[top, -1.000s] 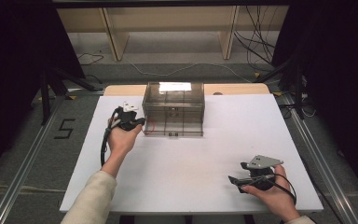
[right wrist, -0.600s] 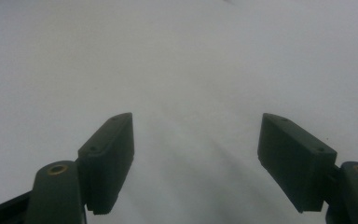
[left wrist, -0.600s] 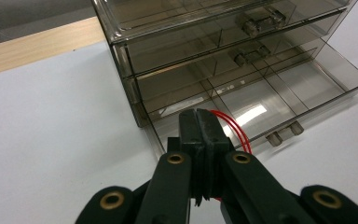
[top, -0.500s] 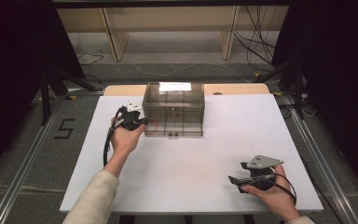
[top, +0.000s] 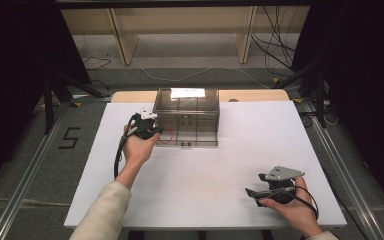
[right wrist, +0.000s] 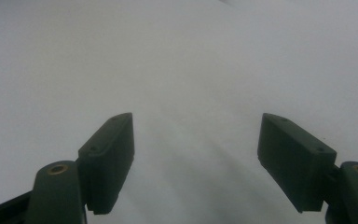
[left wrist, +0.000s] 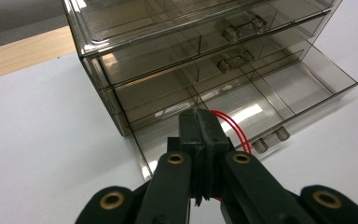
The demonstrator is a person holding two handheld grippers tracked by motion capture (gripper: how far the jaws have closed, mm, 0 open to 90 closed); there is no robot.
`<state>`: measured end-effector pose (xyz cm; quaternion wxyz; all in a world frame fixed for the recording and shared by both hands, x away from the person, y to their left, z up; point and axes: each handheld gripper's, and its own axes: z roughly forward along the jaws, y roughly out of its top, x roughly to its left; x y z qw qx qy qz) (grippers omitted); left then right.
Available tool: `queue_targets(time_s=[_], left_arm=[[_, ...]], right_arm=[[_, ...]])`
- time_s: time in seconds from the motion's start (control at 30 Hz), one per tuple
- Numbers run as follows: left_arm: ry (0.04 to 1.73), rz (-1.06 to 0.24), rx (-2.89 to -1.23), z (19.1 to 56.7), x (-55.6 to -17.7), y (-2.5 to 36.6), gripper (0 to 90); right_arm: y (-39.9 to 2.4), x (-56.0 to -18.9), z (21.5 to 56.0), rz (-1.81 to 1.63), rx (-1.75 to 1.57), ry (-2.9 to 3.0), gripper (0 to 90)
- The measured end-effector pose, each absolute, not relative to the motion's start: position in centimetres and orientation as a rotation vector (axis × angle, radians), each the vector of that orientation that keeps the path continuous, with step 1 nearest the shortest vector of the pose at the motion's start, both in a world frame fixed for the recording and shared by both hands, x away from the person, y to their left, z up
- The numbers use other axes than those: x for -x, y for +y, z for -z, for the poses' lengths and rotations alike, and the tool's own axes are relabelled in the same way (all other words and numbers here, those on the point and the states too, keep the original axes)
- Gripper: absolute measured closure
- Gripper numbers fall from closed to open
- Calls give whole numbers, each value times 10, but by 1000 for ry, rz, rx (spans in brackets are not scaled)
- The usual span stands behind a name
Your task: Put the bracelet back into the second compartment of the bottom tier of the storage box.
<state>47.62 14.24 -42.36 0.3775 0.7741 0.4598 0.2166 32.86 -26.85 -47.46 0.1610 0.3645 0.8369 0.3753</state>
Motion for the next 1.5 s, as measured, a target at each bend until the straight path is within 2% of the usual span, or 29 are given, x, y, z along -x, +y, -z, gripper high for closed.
queue_targets(time_s=[1.5], left_arm=[[1119, -535, -2022, 422, -486, 109, 900]], right_arm=[[-269, -328, 474, -1080, -1039, 2389, 279]])
